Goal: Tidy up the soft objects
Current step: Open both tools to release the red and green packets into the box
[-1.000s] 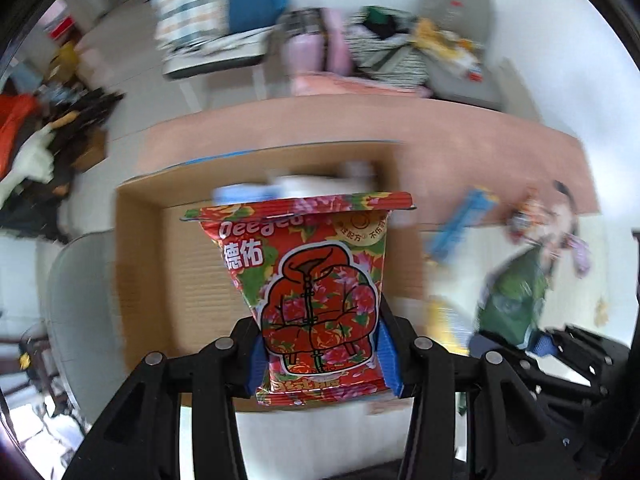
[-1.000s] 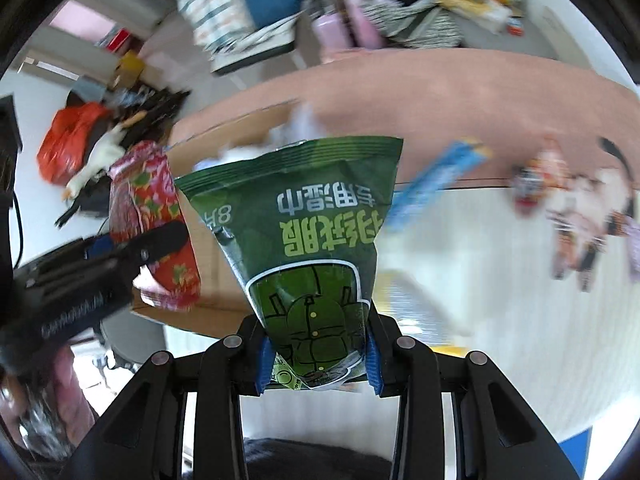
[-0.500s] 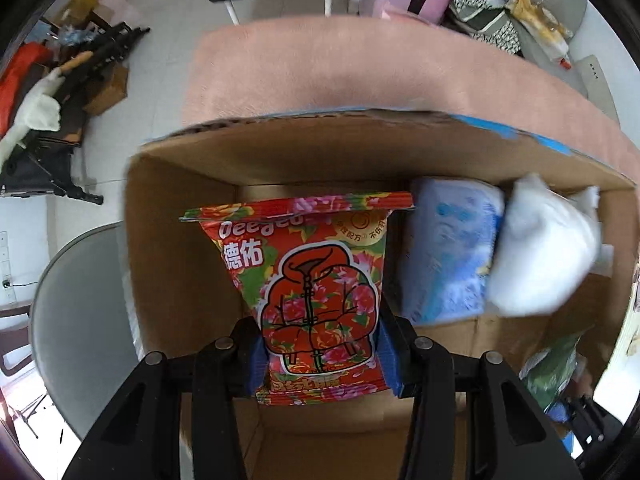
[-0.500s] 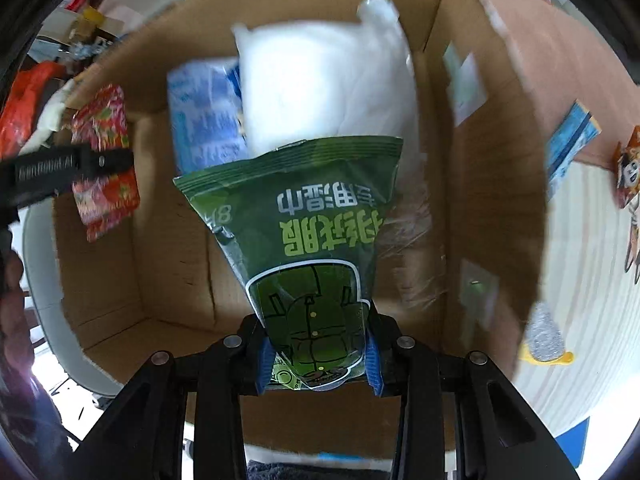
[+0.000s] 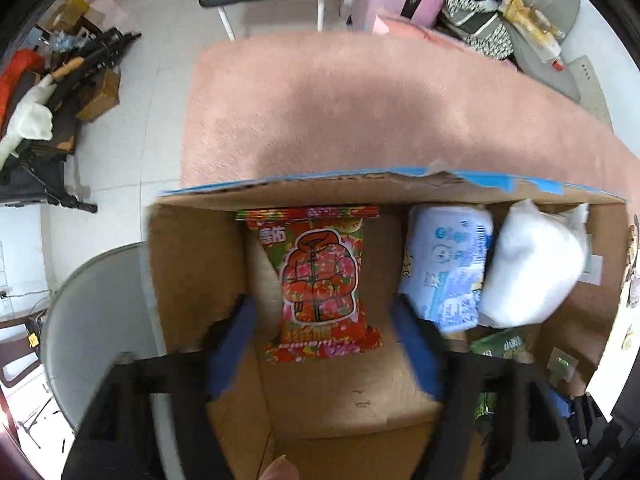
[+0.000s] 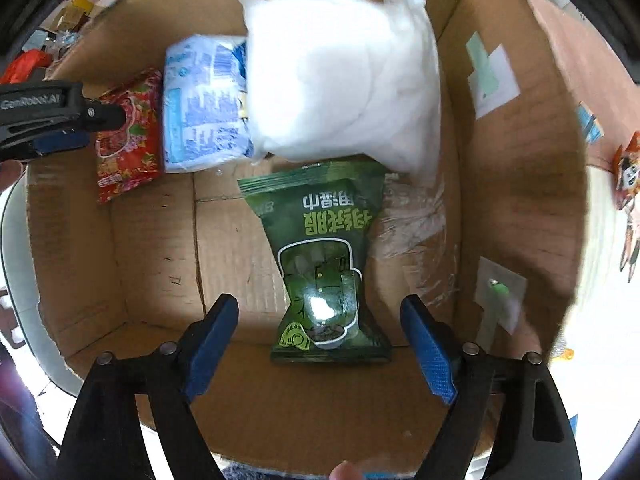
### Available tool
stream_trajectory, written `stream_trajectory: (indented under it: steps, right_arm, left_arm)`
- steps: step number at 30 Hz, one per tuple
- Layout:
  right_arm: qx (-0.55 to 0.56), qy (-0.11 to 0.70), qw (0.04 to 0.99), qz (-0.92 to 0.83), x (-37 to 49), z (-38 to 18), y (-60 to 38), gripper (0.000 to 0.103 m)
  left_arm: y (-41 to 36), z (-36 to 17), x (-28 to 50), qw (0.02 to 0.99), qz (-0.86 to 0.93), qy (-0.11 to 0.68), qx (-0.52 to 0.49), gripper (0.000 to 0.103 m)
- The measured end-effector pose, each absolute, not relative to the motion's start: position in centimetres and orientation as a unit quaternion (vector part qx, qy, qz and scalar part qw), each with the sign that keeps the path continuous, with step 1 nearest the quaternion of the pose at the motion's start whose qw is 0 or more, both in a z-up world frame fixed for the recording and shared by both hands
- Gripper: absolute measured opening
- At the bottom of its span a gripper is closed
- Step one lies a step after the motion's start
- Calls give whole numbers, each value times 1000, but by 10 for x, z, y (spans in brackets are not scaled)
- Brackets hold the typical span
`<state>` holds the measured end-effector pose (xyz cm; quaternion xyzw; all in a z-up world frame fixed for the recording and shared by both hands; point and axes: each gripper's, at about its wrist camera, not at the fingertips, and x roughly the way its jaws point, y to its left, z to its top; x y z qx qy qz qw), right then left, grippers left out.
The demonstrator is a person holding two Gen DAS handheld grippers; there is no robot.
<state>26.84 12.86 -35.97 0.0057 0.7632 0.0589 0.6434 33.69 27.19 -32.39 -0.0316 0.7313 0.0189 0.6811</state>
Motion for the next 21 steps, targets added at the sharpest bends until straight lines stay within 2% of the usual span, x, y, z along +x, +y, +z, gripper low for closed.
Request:
stream_trajectory:
  steps: [2,4,21]
  right_arm:
    - [-1,758,650,55,265,-349,127,97]
    - [-6,748,661,53,261,-334,131,103]
    - [-3,682,730,42,224,-255,85,103]
  left_arm:
    - [271,-308,330,693,20,720,-25,92]
    - [275,-295,321,703,17,710,-27,94]
    - [256,-216,216,753,16,657,-35,95]
